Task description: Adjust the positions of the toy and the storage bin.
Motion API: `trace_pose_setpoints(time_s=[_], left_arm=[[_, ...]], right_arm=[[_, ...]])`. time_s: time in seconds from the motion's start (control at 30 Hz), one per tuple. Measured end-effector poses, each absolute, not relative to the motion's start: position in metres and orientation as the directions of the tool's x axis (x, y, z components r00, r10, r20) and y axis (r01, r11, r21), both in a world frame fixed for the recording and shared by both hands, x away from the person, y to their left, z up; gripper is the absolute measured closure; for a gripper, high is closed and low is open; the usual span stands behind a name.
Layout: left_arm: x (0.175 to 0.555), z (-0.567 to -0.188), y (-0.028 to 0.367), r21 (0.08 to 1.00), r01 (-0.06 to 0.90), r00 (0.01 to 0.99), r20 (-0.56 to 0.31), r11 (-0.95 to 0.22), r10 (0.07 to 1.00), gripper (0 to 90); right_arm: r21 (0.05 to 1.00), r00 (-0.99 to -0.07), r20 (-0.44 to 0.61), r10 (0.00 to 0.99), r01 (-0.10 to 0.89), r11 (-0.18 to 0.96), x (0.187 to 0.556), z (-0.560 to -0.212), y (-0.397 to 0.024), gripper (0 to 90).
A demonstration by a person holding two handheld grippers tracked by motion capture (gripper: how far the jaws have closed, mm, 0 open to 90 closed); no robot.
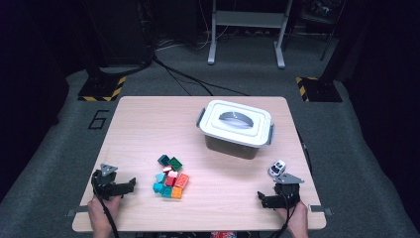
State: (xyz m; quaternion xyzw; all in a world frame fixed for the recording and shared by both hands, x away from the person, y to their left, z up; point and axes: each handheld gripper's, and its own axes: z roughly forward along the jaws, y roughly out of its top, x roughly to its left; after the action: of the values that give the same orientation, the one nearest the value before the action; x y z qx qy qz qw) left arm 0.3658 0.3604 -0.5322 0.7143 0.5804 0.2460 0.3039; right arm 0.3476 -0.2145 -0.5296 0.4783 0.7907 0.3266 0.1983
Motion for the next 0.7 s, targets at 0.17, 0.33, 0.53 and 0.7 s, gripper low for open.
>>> trace_pose_setpoints(time_s=[0.17,0.33,0.53,0.7], left_arm=[[0.366,-0.532,0.36,0.72,0.68,0.205,-0.001,-0.142,0.979,1.3],[0.366,-0.532,0.36,0.72,0.68,0.205,-0.001,-0.142,0.979,1.3],[0.366,-0.532,0.36,0.72,0.679,0.205,0.0,-0.142,0.979,1.3],[0.366,-0.532,0.36,0.72,0.679,0.205,-0.001,-0.141,0.979,1.3]], right_arm=[[0.677,-0.463,0.005,0.886,0.654,0.338,0.347,-0.526,-0.212,0.0],[0.673,-0.472,0.009,0.882,0.655,0.344,0.342,-0.512,-0.205,0.0],[0.676,-0.503,0.015,0.864,0.642,0.362,0.343,-0.491,-0.197,0.0],[0.684,-0.523,0.025,0.852,0.631,0.367,0.347,-0.474,-0.19,0.0]])
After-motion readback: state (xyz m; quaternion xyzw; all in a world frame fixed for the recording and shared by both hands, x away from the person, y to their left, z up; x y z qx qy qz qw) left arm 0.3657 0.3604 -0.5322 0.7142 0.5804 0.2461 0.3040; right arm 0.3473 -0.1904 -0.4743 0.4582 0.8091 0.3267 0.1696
